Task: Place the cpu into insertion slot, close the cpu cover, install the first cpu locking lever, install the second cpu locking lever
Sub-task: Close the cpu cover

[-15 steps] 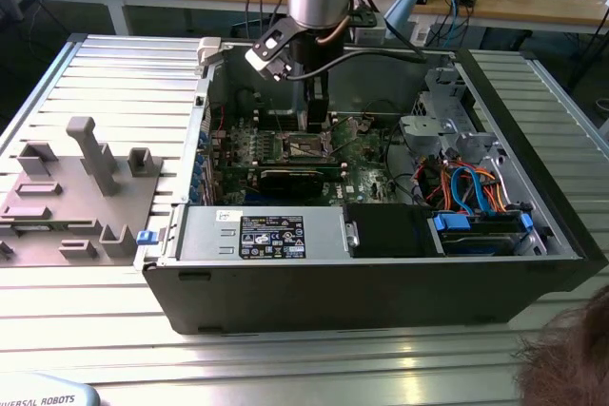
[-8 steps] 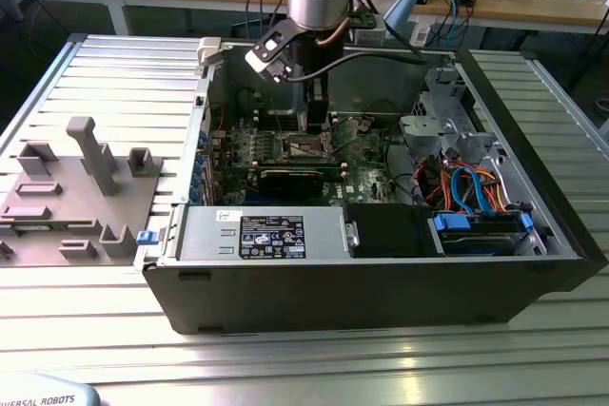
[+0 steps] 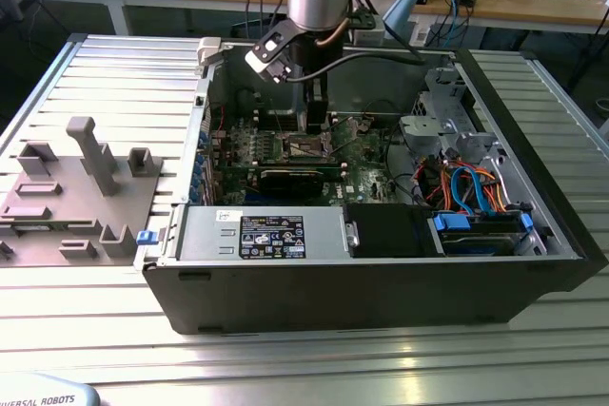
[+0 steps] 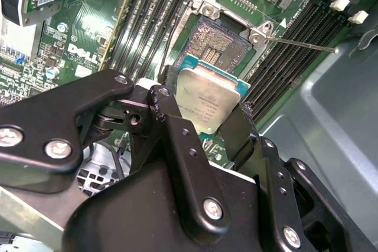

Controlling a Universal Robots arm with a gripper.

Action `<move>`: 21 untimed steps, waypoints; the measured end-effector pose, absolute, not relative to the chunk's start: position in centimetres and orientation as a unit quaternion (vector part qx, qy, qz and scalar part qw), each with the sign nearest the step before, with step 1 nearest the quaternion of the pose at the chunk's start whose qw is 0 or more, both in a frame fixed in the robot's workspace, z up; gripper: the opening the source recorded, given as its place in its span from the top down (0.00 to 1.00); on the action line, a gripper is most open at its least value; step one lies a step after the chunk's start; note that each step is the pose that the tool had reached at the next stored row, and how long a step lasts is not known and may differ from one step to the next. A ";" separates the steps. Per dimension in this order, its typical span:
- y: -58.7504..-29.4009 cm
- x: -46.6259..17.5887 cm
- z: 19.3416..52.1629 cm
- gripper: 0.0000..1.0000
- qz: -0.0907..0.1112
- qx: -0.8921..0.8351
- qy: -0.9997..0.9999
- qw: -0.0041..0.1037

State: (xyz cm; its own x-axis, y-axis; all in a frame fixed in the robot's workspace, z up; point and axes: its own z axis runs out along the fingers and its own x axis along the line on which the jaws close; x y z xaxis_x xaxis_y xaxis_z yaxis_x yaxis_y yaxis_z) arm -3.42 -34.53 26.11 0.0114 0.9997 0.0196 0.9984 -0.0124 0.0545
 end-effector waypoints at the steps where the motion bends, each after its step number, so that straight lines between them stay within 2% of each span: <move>1: -34.5 -3.4 26.1 0.46 0.026 0.711 0.703 0.013; 21: -34.0 -3.4 25.5 0.46 0.026 0.711 0.703 0.012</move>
State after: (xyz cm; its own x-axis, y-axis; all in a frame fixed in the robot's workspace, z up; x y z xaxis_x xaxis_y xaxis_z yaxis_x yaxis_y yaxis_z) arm -3.42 -34.00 25.49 0.0113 0.9997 0.0197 0.9984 -0.0124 0.0545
